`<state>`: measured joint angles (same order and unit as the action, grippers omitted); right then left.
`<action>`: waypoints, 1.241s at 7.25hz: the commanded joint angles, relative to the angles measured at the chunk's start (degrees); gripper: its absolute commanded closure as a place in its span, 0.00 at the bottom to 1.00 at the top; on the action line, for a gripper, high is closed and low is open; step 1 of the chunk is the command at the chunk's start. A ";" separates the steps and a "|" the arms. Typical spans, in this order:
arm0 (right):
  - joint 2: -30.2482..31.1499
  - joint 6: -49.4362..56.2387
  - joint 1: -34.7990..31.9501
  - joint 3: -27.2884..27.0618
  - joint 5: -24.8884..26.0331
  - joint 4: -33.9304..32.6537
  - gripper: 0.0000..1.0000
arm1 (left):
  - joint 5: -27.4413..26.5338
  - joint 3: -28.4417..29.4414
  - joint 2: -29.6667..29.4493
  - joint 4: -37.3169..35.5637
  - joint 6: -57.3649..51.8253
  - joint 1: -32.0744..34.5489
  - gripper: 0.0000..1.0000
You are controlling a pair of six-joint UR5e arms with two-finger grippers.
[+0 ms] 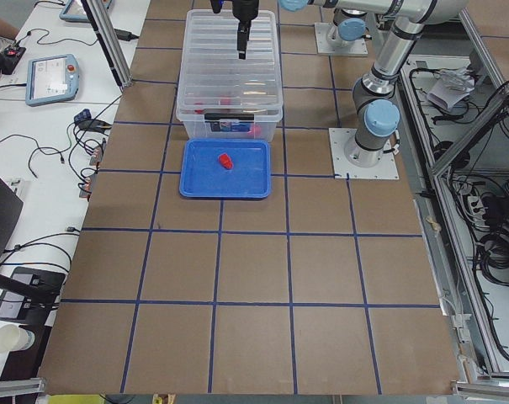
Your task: Place red block in blue tray from box
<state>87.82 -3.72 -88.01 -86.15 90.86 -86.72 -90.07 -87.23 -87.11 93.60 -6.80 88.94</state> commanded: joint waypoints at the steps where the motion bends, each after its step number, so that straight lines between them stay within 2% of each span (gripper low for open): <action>1: 0.51 -2.62 -1.99 -0.33 -0.59 0.32 0.00 | -0.01 0.04 -0.07 0.00 0.03 0.00 0.00; 9: 1.83 -2.52 -1.29 -0.42 0.46 0.32 0.00 | -0.10 -0.22 -0.43 -0.44 0.12 0.00 0.00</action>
<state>89.61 -6.17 -89.36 -86.53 91.25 -86.37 -90.07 -87.51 -87.48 93.22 -6.71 88.95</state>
